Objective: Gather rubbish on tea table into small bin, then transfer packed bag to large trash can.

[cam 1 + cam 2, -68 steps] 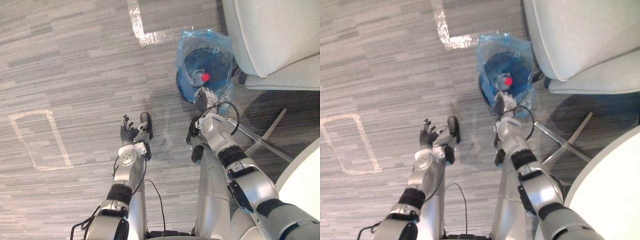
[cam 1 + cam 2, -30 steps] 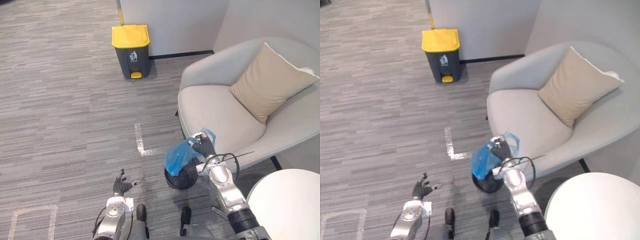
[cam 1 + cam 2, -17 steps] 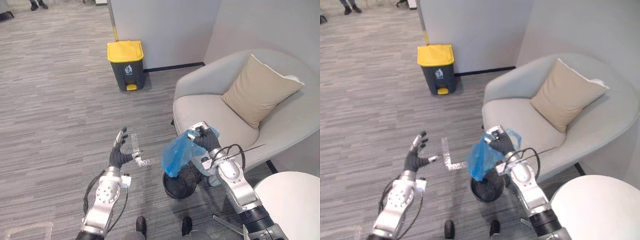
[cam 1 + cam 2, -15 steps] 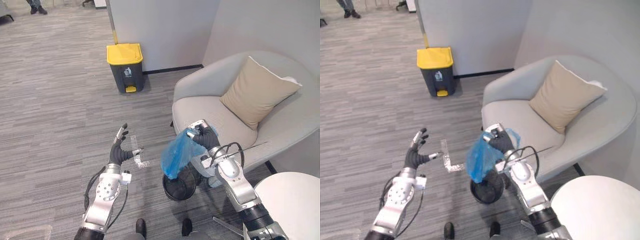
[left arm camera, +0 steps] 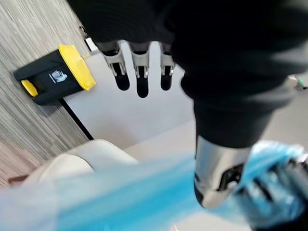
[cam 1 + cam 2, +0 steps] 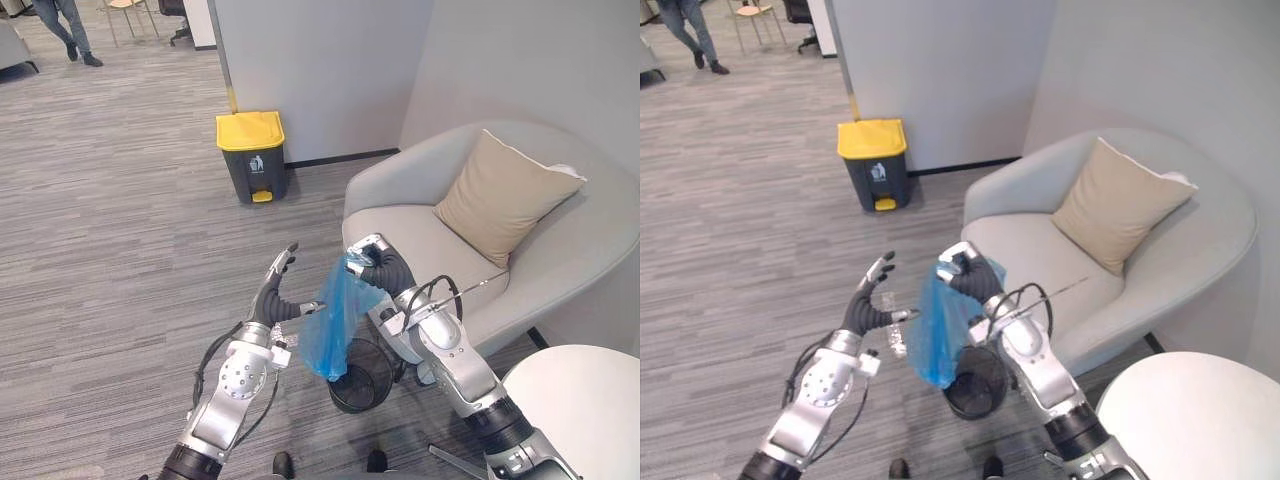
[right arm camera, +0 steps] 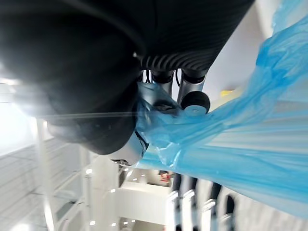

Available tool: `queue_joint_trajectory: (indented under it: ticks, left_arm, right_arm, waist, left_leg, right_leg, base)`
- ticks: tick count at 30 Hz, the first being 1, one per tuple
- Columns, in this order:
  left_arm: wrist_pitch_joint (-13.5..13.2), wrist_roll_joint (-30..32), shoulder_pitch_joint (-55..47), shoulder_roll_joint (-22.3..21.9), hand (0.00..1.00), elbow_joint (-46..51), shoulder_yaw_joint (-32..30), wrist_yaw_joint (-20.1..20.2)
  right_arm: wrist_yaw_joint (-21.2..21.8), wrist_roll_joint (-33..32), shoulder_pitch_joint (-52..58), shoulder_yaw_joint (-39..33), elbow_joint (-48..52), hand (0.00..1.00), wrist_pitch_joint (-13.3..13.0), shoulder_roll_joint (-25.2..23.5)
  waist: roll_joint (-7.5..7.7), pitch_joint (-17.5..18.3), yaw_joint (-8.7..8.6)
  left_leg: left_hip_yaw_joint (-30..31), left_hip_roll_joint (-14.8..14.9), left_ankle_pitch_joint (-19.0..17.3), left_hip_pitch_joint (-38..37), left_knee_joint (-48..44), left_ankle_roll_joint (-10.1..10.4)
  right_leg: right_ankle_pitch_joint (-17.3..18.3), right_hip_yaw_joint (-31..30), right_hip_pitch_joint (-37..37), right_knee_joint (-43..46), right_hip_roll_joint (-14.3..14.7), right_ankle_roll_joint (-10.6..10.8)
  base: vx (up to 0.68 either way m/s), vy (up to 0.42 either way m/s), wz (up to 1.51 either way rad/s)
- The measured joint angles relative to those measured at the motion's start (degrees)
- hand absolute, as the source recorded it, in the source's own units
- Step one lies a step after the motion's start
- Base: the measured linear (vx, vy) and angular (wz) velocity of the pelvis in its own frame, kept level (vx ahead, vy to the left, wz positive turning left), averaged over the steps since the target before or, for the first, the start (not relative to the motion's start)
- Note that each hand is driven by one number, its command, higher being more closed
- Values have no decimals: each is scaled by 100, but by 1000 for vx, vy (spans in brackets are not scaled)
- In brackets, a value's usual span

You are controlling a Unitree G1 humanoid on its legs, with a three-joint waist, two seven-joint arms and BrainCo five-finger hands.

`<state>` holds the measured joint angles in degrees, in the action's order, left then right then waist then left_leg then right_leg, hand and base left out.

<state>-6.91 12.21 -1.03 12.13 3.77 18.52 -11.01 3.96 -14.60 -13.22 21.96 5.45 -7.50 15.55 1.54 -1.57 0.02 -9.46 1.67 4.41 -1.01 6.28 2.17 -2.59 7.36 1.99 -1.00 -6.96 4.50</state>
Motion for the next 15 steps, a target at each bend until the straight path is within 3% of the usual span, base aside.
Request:
queue_joint_trajectory:
  ticks: [15]
  left_arm:
    - [120, 1, 86, -440, 0, -1001, 163, -28]
  right_arm:
    - [171, -582, -100, 581, -5, 100, 2, -666]
  waist:
    - [60, 215, -3]
  left_leg:
    - [-143, 1, 4, -92, 6, -5]
  right_leg:
    - [21, -151, 23, 75, 4, 21]
  base:
    - [-13, 5, -5]
